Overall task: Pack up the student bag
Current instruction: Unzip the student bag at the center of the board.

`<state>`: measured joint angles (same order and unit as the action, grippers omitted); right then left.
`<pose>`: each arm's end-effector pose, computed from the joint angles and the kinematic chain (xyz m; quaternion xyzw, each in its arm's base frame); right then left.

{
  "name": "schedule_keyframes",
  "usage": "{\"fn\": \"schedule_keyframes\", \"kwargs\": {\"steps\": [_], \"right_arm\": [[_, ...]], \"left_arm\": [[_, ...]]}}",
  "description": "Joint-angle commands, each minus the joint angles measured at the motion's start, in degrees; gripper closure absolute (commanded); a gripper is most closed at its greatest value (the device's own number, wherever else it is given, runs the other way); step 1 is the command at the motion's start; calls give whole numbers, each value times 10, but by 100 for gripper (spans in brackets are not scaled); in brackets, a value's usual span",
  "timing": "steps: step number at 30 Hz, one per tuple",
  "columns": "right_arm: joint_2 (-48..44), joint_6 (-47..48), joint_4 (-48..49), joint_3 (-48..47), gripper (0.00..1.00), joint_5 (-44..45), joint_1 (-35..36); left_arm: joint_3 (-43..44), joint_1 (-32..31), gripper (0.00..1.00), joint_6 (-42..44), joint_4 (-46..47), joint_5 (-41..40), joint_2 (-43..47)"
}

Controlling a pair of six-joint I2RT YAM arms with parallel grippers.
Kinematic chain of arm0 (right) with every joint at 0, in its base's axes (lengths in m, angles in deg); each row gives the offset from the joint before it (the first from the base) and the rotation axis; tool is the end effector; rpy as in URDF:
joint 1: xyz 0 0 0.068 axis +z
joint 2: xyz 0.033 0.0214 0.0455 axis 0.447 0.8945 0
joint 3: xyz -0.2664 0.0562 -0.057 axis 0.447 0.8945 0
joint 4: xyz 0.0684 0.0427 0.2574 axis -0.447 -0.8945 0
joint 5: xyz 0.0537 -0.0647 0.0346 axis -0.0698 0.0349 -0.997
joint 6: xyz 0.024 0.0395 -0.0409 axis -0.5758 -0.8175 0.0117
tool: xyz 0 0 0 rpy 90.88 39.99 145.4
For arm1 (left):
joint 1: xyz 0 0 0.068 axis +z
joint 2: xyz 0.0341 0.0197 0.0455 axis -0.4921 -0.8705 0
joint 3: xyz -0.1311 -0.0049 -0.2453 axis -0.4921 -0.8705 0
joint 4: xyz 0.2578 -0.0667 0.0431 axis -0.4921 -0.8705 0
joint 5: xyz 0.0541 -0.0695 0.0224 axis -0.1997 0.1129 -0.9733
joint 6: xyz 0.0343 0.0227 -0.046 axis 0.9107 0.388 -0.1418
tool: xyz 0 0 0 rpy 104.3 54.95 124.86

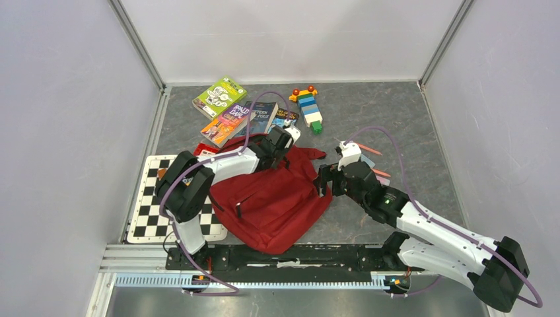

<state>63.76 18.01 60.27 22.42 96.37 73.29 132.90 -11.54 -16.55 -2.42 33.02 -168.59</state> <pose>0.1559 0.1481 0.2395 -0.0792 0.8591 0.2073 0.4612 0.3032 -0.2437 0.1687 0.3308 0.8720 0.0523 0.3570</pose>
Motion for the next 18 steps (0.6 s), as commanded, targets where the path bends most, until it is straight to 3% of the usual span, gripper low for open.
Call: {"fn": "schedule_keyframes", "kwargs": {"steps": [1, 10, 18], "right_arm": [[-4, 4, 19, -4, 5, 2, -1], [10, 64, 61, 5, 5, -31, 0], [92, 97, 112, -24, 5, -47, 0]], "left_arm": [[3, -1, 96, -3, 29, -27, 15], [-29, -3, 98, -50, 45, -14, 139], [-1, -3, 98, -63, 3, -29, 151]]}}
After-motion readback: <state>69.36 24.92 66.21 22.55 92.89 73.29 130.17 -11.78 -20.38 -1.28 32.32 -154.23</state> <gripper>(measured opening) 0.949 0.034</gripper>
